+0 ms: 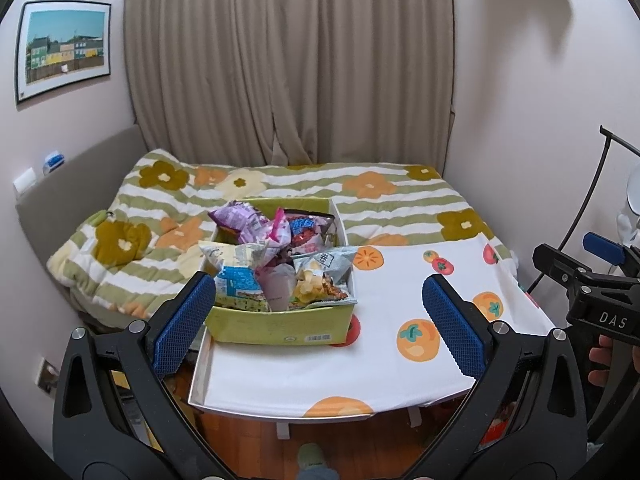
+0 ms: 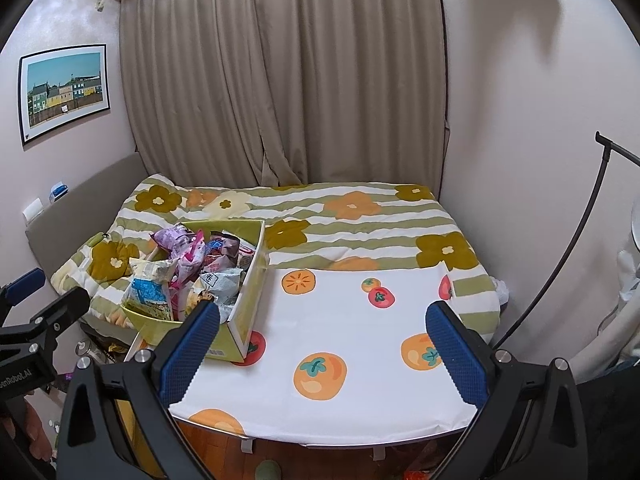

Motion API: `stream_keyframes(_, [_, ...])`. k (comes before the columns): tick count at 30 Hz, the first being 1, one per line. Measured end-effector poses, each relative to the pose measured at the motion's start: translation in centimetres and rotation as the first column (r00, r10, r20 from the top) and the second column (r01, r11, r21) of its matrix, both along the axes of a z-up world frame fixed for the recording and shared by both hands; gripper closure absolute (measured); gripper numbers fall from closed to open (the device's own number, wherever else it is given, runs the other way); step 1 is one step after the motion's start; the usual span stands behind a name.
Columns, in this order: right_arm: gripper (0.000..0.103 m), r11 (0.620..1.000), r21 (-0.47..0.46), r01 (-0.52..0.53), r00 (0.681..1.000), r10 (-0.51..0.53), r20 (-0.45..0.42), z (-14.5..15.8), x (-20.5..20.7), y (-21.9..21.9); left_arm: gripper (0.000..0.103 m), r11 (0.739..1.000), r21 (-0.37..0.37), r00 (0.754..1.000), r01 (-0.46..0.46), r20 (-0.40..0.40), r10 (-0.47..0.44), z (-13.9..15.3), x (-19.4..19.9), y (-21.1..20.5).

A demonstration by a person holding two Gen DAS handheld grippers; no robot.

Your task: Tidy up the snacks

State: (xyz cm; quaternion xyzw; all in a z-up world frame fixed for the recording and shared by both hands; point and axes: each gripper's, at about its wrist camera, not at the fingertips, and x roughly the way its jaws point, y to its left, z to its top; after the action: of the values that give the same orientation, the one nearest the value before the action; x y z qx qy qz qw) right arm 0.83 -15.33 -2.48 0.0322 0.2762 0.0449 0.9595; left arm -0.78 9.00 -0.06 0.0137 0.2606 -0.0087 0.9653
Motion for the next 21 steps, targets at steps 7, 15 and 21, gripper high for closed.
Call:
stream_keyframes(7, [0.000,1.000,0.000,0.000,1.000,0.000,0.000,-0.01,0.02,-0.04,0.000,1.000,0.002,1.000,0.001,-0.002,-0.001,-0.10,0.27,-0.19])
stream_keyframes(15, [0.000,1.000,-0.001,-0.001,1.000,0.001,0.000,-0.01,0.10,-0.07,0.000,1.000,-0.002,1.000,-0.001,-0.011,0.001,-0.29,0.43,-0.12])
stream_keyframes(21, [0.000,1.000,-0.001,-0.003,1.000,0.003,0.000,-0.16,0.22,-0.20,0.000,0.999,-0.032,1.000,-0.008,-0.017,0.007,-0.43,0.39,0.71])
